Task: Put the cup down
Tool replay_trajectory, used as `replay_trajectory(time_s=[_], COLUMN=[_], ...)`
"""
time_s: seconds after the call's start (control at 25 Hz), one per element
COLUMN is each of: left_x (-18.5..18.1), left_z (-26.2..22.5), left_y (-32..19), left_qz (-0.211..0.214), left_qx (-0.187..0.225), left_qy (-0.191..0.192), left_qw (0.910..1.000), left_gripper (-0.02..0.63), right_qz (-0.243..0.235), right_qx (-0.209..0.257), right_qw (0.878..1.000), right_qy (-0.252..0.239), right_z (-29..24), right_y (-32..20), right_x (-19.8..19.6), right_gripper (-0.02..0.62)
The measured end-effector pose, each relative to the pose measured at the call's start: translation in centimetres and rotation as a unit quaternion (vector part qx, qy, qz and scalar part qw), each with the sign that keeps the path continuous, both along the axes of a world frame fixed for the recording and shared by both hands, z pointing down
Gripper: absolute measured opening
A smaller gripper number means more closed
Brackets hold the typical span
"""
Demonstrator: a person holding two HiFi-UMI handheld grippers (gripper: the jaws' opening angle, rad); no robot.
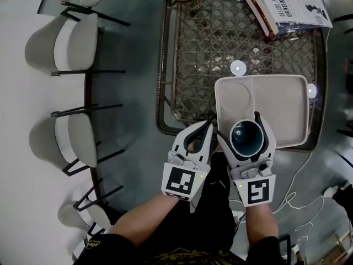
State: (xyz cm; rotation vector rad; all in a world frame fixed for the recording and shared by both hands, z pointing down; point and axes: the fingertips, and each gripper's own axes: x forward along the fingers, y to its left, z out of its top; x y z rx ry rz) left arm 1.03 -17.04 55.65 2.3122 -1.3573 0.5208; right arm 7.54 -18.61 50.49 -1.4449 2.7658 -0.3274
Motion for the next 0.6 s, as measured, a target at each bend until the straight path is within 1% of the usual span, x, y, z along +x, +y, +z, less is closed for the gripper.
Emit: replay_trajectory(time_s=[0.24,0.4,0.6], left_x=[0.2,0.2,0.2], left_z=[0.8,1.4,1.7], left_y=[0.1,0.5,0.4], left_qz=[0.001,0.003,0.007], left_qx=[-0.006,-0.019,-0.017], left_qy=[0.002,0.001,0.001], left_qw=[1.0,0.9998,0.9998], left_gripper=[-0.011,-0.011,-0.011], right_qz=[0.003,0.008,0.01], right_qx=[0.003,0.004,0.007], right_qw=[1.0,1.0,1.0], right_qy=[-0.001,-0.005,-0.006], right_z=[0.6,0.8,1.0], right_y=[-0.1,-0.1,0.0], right_x=[0.3,0.4,0.4], right_gripper=[0.391,0.391,0.391])
